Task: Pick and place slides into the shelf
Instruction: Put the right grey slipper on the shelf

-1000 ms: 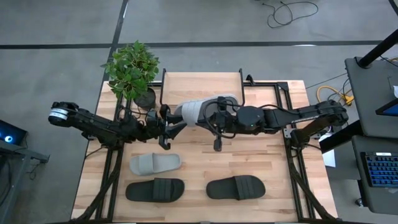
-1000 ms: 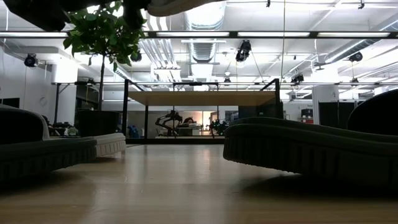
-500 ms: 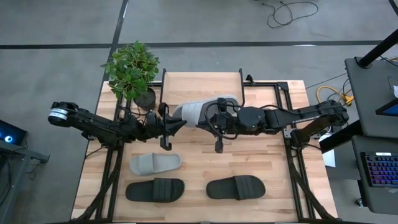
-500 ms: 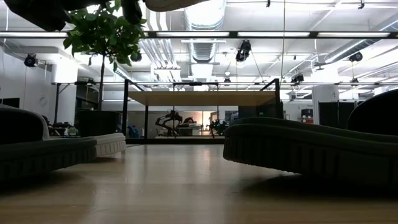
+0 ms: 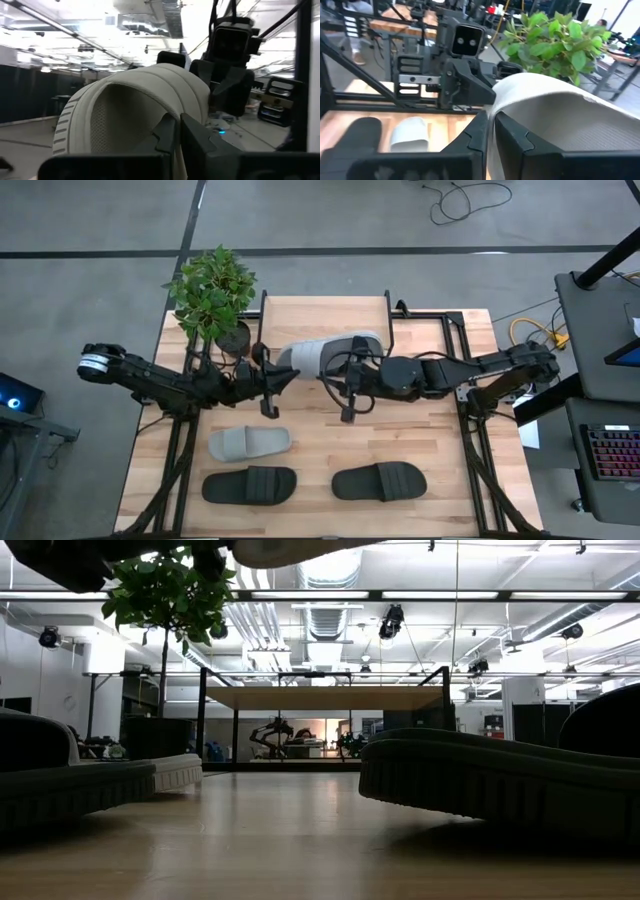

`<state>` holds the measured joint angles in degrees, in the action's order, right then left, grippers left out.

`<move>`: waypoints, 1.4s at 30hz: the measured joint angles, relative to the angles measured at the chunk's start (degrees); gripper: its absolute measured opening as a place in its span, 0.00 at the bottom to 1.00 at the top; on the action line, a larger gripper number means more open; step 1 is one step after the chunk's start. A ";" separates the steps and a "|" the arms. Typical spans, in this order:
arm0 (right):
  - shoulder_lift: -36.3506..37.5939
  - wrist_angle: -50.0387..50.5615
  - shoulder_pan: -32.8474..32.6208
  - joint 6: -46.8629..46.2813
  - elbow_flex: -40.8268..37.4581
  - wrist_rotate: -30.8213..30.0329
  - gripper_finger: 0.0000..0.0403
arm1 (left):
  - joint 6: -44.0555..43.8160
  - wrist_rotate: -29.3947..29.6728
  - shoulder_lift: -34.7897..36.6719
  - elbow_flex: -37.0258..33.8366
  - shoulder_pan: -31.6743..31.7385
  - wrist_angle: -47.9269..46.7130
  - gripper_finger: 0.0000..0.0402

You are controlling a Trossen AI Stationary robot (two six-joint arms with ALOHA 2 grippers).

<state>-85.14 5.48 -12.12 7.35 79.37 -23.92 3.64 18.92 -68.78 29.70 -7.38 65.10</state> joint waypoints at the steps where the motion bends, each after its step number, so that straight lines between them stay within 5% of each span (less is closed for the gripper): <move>1: 0.00 0.06 0.00 0.02 -0.02 -0.20 0.09 | 0.20 0.96 0.13 -0.14 0.00 -0.02 0.00; 10: 1.70 -0.28 -0.04 1.55 0.05 -1.31 0.11 | 0.41 11.36 0.27 -0.86 0.06 -0.02 0.00; 17: 6.86 2.53 -0.84 7.34 0.09 -2.59 0.11 | 0.12 11.66 0.30 -0.72 0.04 2.50 0.00; 29: 10.42 9.67 -11.16 19.28 -7.07 -24.32 0.11 | -1.76 7.79 0.34 -1.14 0.92 5.87 0.00; 34: 10.00 -5.28 -16.73 34.07 -16.36 -36.39 0.11 | -1.84 8.25 0.34 -1.23 1.05 5.40 0.00; 42: 6.26 -43.91 -18.87 74.24 -30.73 -42.66 0.11 | -1.99 8.12 0.32 -1.25 1.05 4.69 0.00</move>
<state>-78.88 -38.43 -30.99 81.60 48.64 -66.58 1.65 27.05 -68.47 28.45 -6.33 69.78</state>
